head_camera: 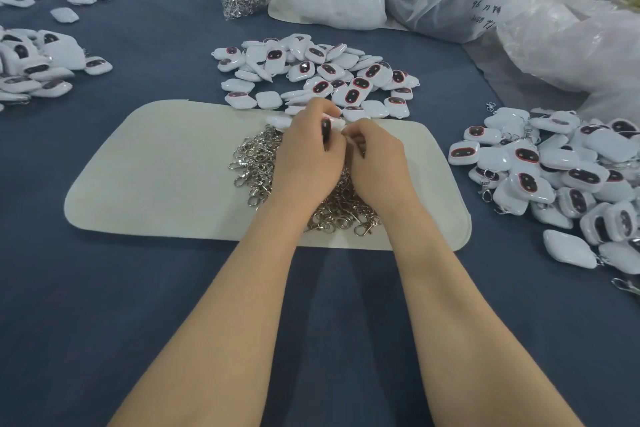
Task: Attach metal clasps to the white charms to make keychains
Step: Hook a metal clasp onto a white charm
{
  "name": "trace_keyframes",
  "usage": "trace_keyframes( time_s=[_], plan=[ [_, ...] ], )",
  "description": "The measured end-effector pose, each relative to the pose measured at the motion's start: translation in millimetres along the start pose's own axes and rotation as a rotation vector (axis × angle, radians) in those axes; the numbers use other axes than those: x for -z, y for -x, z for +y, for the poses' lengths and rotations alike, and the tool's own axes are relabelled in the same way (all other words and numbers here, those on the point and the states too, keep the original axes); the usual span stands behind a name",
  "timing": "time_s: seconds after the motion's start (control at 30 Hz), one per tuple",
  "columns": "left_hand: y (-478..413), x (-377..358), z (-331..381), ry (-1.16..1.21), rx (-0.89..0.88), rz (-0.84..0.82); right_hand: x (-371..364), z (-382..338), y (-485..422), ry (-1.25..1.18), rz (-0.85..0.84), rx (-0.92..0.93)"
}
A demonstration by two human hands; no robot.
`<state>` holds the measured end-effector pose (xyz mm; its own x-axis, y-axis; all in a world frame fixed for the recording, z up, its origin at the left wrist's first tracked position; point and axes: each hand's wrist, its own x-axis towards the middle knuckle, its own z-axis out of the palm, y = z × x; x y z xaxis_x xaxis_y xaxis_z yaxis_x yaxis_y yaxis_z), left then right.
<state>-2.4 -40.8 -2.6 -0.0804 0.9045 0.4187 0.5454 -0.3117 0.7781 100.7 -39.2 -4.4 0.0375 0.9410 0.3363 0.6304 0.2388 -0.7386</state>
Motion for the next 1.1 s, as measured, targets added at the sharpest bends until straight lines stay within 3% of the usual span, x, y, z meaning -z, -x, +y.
trace_keyframes(
  time_s=[0.07,0.2,0.27,0.37,0.63,0.87,1.0,1.1],
  plan=[
    [-4.4,0.6,1.1,0.237,0.191,0.023,-1.3,-0.9,-0.3,-0.054,0.01,-0.013],
    [-12.0,7.2,3.3,0.926,0.67,0.011,-1.9,-3.4,-1.7,-0.208,0.014,-0.054],
    [-12.6,12.0,2.9,1.16,0.783,-0.012,-1.5,-6.0,-1.2,-0.276,0.024,-0.059],
    [-12.3,17.2,2.8,1.312,0.818,-0.062,-3.0,-10.9,0.4,-0.344,0.048,-0.039],
    [-11.9,17.0,8.3,1.281,0.788,-0.092,-8.6,-14.0,1.9,-0.373,0.135,-0.042],
    [-12.0,10.2,9.9,1.11,0.736,-0.065,-8.0,-17.1,3.0,-0.404,0.203,-0.054],
    [-11.3,7.5,7.1,0.975,0.691,-0.037,-6.7,-15.5,2.0,-0.39,0.204,-0.085],
    [-9.4,5.9,8.4,0.739,0.58,0.038,-5.2,-10.7,0.7,-0.307,0.192,-0.065]
  ],
)
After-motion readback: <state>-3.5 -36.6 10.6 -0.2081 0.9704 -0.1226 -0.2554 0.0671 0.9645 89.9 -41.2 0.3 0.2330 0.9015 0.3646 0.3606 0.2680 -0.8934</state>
